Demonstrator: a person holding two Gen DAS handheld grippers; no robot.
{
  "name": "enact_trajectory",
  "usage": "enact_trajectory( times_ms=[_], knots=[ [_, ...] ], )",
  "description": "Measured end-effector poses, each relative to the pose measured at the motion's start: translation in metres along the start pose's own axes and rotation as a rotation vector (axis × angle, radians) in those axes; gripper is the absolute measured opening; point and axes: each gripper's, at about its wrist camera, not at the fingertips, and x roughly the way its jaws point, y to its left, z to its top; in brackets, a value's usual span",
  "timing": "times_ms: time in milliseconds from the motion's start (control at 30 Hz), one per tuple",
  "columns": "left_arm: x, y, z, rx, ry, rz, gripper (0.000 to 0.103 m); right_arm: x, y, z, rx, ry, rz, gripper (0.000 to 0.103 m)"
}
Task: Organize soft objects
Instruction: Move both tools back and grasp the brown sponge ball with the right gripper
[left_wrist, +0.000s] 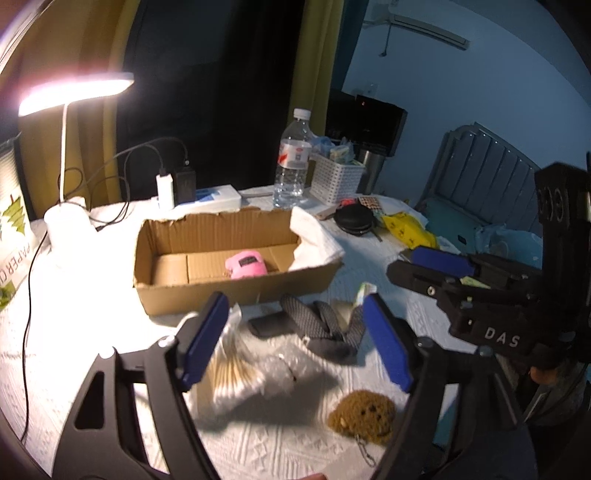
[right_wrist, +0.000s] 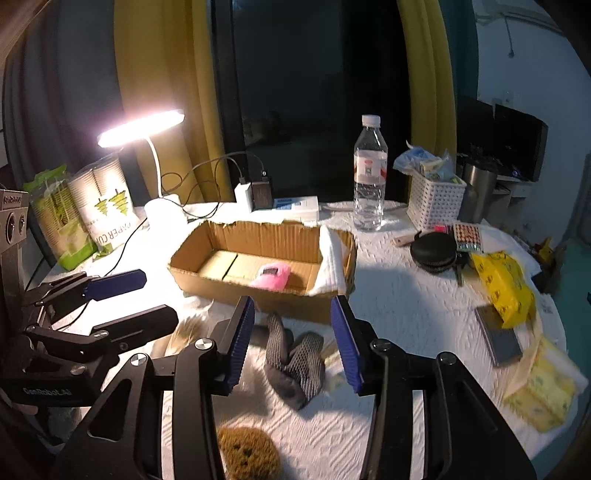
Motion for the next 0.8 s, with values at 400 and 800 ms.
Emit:
enact_trajectory(
  times_ms=[400,800],
  knots=[
    [-0.010,0.004,-0.042,-0.007,0.042,0.000,0.077,-0.001,0.015,-0.051,0.019,0.069,0.001,0.047],
    [0.002,0.012,-0.070,-0.030,0.109,0.020,0.077,0.019,0.026,-0.092,0.024,0.170,0.057,0.056]
  ],
)
